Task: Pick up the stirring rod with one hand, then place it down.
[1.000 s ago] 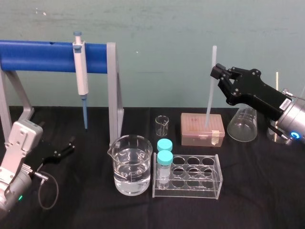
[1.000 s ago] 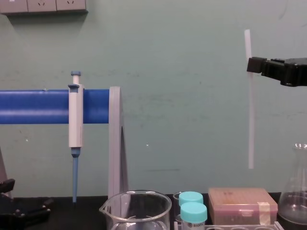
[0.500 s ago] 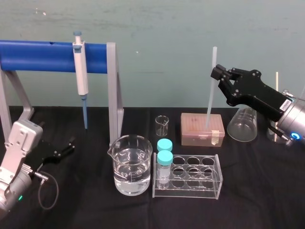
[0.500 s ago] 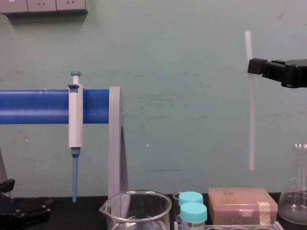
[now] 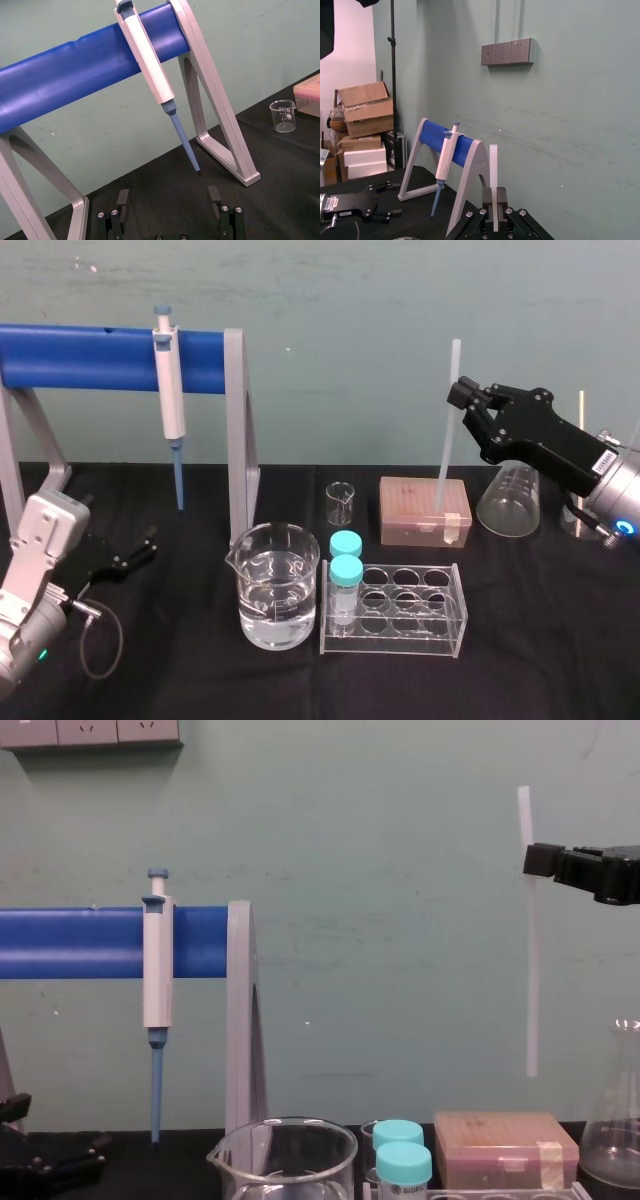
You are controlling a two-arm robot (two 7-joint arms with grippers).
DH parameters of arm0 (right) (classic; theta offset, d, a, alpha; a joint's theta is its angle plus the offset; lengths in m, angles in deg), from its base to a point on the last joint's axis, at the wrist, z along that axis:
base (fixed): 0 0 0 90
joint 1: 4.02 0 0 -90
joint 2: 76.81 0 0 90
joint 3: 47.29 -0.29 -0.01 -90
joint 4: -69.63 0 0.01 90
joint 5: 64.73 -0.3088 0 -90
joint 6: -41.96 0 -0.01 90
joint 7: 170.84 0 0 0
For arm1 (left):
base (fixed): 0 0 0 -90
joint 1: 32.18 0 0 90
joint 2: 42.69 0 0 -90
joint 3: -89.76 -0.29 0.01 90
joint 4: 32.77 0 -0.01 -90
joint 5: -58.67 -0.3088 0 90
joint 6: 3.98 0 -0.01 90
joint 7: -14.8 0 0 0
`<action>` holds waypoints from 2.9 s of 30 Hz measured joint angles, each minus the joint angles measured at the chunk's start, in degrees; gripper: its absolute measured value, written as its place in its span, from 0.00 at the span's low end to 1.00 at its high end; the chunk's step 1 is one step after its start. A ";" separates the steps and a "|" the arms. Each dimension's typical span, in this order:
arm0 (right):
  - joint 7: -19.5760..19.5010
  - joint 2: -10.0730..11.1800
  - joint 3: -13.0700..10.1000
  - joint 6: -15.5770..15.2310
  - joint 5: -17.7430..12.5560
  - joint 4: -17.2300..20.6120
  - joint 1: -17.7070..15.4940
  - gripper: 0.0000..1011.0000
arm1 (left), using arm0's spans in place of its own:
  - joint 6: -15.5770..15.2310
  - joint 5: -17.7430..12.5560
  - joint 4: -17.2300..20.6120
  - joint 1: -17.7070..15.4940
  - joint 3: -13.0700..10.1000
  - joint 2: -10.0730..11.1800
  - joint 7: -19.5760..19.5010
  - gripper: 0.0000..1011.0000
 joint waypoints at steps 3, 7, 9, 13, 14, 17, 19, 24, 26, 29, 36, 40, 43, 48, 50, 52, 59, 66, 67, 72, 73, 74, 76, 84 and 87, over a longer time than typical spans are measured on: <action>0.00 0.06 -0.03 -0.01 -0.02 0.08 -0.07 0.05 | 0.00 0.00 0.00 0.00 0.00 0.00 0.00 0.99; 0.03 0.16 -0.10 -0.02 -0.08 0.10 -0.13 0.05 | 0.00 0.00 0.00 0.00 0.00 0.00 0.00 0.99; 0.04 0.16 -0.12 -0.02 -0.10 0.10 -0.13 0.05 | 0.00 0.00 0.00 0.00 0.00 0.00 0.00 0.99; 0.05 0.15 -0.13 -0.03 -0.12 0.14 -0.19 0.05 | 0.00 0.00 0.00 0.00 0.00 0.00 0.00 0.99; 0.05 0.15 -0.13 -0.03 -0.12 0.18 -0.23 0.05 | 0.00 0.00 0.00 0.00 0.00 0.00 0.00 0.99; 0.05 0.16 -0.17 -0.02 -0.16 0.24 -0.35 0.05 | 0.00 0.00 0.00 0.00 0.00 0.00 0.00 0.99; 0.04 0.17 -0.18 -0.02 -0.18 0.24 -0.40 0.05 | 0.00 0.00 0.00 0.00 0.00 0.00 0.00 0.99; 0.05 0.27 -0.20 -0.02 -0.33 0.31 -0.63 0.05 | 0.00 0.00 0.00 0.00 0.00 0.00 0.00 0.99; 0.26 0.35 -0.20 0.01 -0.49 0.31 -0.68 0.05 | 0.00 0.00 0.00 0.00 0.00 0.00 0.00 0.99; 0.98 0.53 -0.15 0.13 -0.74 0.22 -0.71 0.05 | 0.00 0.00 0.00 0.00 0.00 0.00 0.00 0.99; 2.27 0.87 0.20 0.49 -1.24 -0.17 -0.48 0.05 | 0.00 0.00 0.00 0.00 0.00 0.00 0.00 0.99; 3.15 1.06 0.44 0.94 -1.48 -0.42 -0.37 0.05 | 0.00 0.00 0.00 0.00 0.00 0.00 0.00 0.99; 3.74 1.22 0.56 1.34 -1.67 -0.51 -0.29 0.05 | 0.00 0.00 0.00 0.00 0.00 0.00 0.00 0.99; 4.13 1.40 0.69 1.77 -1.89 -0.56 -0.27 0.05 | 0.00 0.00 0.00 0.00 0.00 0.00 0.00 0.99; 4.13 1.49 0.74 1.85 -1.93 -0.56 -0.32 0.05 | 0.00 0.00 0.00 0.00 0.00 0.00 0.00 0.99; 4.13 1.56 0.78 1.87 -1.94 -0.51 -0.36 0.05 | 0.00 0.00 0.00 0.00 0.00 0.00 0.00 0.99; 3.98 1.67 0.88 1.86 -1.97 -0.21 -0.49 0.05 | 0.00 0.00 0.00 0.00 0.00 0.00 0.00 0.99; 3.81 1.64 0.98 1.87 -2.01 -0.05 -0.56 0.05 | 0.00 0.00 0.00 0.00 0.00 0.00 0.00 0.99; 3.79 1.64 0.99 1.87 -2.01 -0.04 -0.56 0.05 | 0.00 0.00 0.00 0.00 0.00 0.00 0.00 0.99; 3.67 1.62 1.04 1.87 -1.99 0.00 -0.57 0.05 | 0.00 0.00 0.00 0.00 0.00 0.00 0.00 0.99; 3.67 1.62 1.04 1.86 -1.99 0.01 -0.57 0.05 | 0.00 0.00 0.00 0.00 0.00 0.00 0.00 0.99; 3.66 1.63 1.04 1.87 -1.99 0.00 -0.57 0.05 | 0.00 0.00 0.00 0.00 0.00 0.00 0.00 0.99; 3.68 1.65 1.04 1.87 -1.99 0.00 -0.58 0.05 | 0.00 0.00 0.00 0.00 0.00 0.00 0.00 0.99; 5.58 2.60 1.06 1.81 -3.30 0.17 -1.08 0.05 | 0.00 0.00 0.00 0.00 0.00 0.00 0.00 0.99; 7.46 3.68 1.06 1.88 -4.44 0.64 -1.88 0.05 | 0.00 0.00 0.00 0.00 0.00 0.00 0.00 0.99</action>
